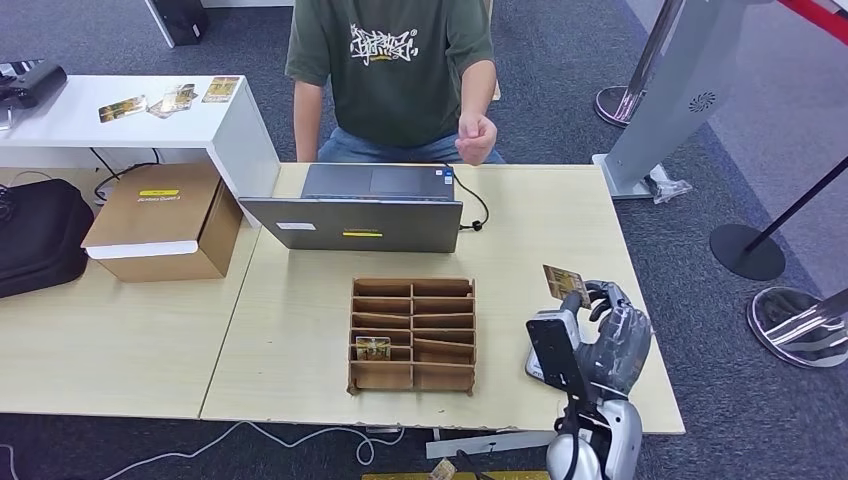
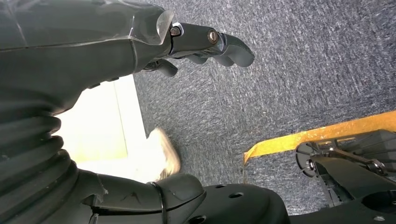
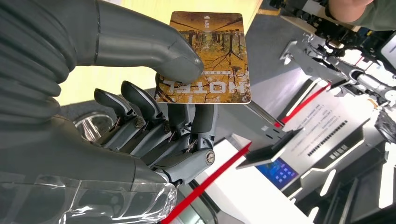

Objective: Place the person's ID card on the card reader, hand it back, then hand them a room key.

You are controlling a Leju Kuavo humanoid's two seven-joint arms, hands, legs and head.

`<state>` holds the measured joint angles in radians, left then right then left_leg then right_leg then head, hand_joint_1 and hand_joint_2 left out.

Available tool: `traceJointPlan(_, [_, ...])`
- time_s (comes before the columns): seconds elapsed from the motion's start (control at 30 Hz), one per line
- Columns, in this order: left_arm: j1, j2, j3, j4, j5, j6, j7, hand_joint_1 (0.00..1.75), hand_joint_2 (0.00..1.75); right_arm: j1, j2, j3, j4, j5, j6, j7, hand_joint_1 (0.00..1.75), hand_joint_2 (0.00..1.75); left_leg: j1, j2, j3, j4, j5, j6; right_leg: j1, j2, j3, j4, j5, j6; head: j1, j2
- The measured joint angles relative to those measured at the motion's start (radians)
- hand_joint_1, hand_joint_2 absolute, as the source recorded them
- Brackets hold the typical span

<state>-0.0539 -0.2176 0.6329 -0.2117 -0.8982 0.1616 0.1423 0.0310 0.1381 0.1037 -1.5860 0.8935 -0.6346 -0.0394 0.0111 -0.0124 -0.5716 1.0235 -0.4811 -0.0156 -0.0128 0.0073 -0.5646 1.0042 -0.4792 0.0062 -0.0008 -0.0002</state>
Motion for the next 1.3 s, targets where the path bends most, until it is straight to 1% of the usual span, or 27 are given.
traceJointPlan(0.13, [0.000, 0.000, 0.000, 0.000, -0.016, 0.000, -0.003, 0.00, 1.75, -0.038, 0.000, -0.003, 0.009, 0.067, -0.005, 0.001, 1.75, 1.75, 0.000, 0.000, 0.000, 0.000, 0.000, 0.000, 0.000, 0.000, 0.000, 0.000, 0.000, 0.000, 0.000, 0.000])
traceJointPlan(0.43, [-0.003, 0.000, 0.000, 0.000, -0.042, -0.003, -0.005, 0.00, 1.75, -0.182, -0.018, -0.001, 0.086, 0.206, -0.041, 0.006, 1.75, 1.75, 0.000, 0.000, 0.000, 0.000, 0.001, -0.001, 0.000, 0.001, 0.000, 0.000, 0.001, 0.000, 0.000, 0.000])
traceJointPlan(0.57, [-0.005, 0.000, 0.000, 0.000, -0.055, -0.007, -0.005, 0.00, 1.75, -0.254, -0.029, 0.018, 0.146, 0.290, -0.047, 0.032, 1.75, 1.75, 0.000, 0.000, 0.000, 0.000, 0.001, -0.001, 0.000, 0.001, 0.000, 0.000, 0.001, 0.000, 0.000, 0.000])
traceJointPlan(0.7, [-0.008, 0.000, 0.000, 0.000, -0.065, -0.013, -0.005, 0.00, 1.75, -0.352, -0.038, 0.049, 0.229, 0.354, -0.041, 0.063, 1.75, 1.75, 0.000, 0.000, 0.000, 0.000, 0.001, -0.001, 0.000, 0.001, 0.000, 0.001, 0.001, -0.001, 0.000, 0.000])
traceJointPlan(1.1, [-0.016, 0.000, 0.000, 0.000, -0.076, -0.025, 0.005, 0.00, 1.75, -0.647, -0.038, 0.140, 0.537, 0.391, -0.037, 0.088, 1.75, 1.75, 0.000, 0.000, 0.000, 0.000, 0.002, -0.001, 0.000, 0.000, 0.000, 0.001, 0.002, -0.001, 0.000, 0.000])
traceJointPlan(1.3, [-0.022, 0.000, 0.000, 0.000, -0.082, -0.033, 0.015, 0.00, 1.75, -0.743, -0.021, 0.163, 0.655, 0.404, -0.051, 0.098, 1.75, 1.75, 0.000, 0.000, 0.000, 0.000, 0.002, -0.001, 0.000, 0.000, 0.000, 0.001, 0.002, -0.001, 0.000, 0.000])
